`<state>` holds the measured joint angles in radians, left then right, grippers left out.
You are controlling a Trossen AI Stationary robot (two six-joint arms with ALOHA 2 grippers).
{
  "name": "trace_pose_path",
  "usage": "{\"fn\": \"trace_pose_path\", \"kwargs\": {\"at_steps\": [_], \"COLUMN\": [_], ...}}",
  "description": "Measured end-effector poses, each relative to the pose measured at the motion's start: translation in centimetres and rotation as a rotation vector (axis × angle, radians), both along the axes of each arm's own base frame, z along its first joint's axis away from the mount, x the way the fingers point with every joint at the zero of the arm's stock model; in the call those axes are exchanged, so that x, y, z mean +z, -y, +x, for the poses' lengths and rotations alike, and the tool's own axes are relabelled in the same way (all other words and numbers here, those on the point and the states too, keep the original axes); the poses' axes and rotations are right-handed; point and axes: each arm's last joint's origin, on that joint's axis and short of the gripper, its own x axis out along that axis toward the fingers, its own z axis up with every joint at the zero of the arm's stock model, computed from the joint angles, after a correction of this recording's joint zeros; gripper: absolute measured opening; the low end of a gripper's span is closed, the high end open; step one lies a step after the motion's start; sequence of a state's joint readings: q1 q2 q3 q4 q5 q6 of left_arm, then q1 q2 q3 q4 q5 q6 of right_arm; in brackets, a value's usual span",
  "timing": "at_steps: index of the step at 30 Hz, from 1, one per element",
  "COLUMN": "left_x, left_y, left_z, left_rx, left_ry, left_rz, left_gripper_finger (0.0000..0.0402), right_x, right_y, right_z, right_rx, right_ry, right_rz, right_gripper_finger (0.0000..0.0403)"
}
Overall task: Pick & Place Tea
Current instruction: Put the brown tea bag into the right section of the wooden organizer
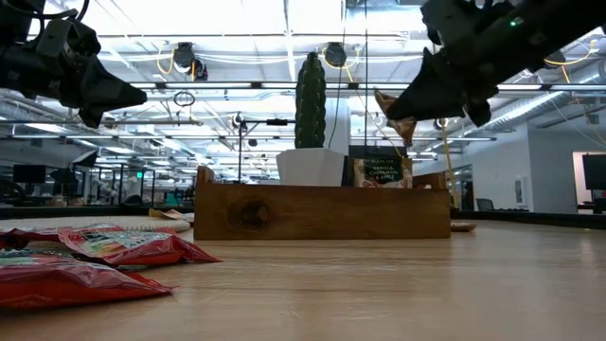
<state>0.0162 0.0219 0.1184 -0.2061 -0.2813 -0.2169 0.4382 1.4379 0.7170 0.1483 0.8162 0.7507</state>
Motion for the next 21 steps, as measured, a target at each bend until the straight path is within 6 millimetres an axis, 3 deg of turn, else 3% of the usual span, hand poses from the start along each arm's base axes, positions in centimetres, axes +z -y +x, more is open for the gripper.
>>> {"fn": "trace_pose_path", "kwargs": {"at_steps": [11,21], "left_x": [0.0,0.0], "left_y": [0.0,0.0], "left_z": [0.0,0.0], "left_rx": [0.0,0.0], "left_ry": [0.001,0.0], "left_rz": [0.0,0.0], "left_gripper_finger": [0.0021,0.0021], "right_x": [-3.4,-5.1], "right_y": [-3.6,-2.2], "right_z": [1.9,2.8], "right_rx": [-0.042,-0.131], "right_ry": [0.054,0.007], "right_rz": [-0.018,-0.085], "right_gripper_finger": [0.0013,0.0013]}}
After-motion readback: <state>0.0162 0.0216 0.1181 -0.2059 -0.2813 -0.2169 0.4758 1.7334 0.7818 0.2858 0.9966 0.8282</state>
